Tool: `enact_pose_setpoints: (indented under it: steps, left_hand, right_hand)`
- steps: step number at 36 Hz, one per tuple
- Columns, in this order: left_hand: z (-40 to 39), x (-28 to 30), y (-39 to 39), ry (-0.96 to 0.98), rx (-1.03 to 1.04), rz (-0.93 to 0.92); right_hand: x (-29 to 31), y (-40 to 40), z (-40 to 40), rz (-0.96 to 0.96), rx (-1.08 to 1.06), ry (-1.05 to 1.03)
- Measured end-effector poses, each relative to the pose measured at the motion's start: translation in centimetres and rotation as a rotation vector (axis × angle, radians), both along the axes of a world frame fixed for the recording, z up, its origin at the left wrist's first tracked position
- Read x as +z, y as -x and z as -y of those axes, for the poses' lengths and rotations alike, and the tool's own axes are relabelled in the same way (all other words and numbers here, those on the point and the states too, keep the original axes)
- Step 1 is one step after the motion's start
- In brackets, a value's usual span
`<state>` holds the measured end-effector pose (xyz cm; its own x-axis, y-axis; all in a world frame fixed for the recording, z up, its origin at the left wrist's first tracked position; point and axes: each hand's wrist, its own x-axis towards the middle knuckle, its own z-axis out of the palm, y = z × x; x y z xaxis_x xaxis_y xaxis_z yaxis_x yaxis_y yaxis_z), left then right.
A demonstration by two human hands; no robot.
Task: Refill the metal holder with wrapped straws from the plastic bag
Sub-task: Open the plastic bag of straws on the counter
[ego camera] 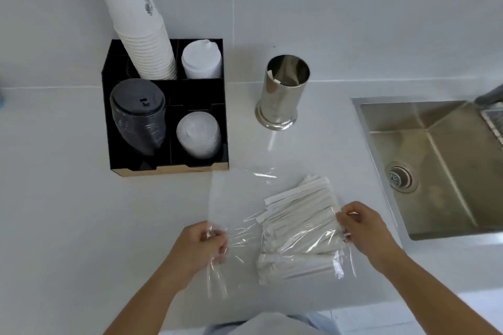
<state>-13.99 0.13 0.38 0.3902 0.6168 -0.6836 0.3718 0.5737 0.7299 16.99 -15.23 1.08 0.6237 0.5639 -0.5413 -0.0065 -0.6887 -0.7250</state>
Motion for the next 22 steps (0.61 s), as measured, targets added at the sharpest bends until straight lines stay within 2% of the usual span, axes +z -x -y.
enact_pose_setpoints:
  steps: [5,12,18,22]
  left_hand:
    - [0.3,0.0,-3.4,-0.033,-0.152,0.007]
    - [1.1,-0.2,-6.5,-0.008,-0.186,-0.001]
    - [0.9,-1.1,-7.2,-0.090,-0.190,-0.116]
    - [0.2,-1.4,-6.1,-0.200,-0.233,-0.223]
  right_hand:
    - [0.1,-2.7,1.9,0.048,-0.102,-0.006]
    - [0.5,-4.9,3.7,0.137,-0.172,-0.015]
    - [-0.2,-5.4,4.1,0.213,-0.189,0.055]
    - [-0.7,-5.1,3.9,0.300,-0.087,0.189]
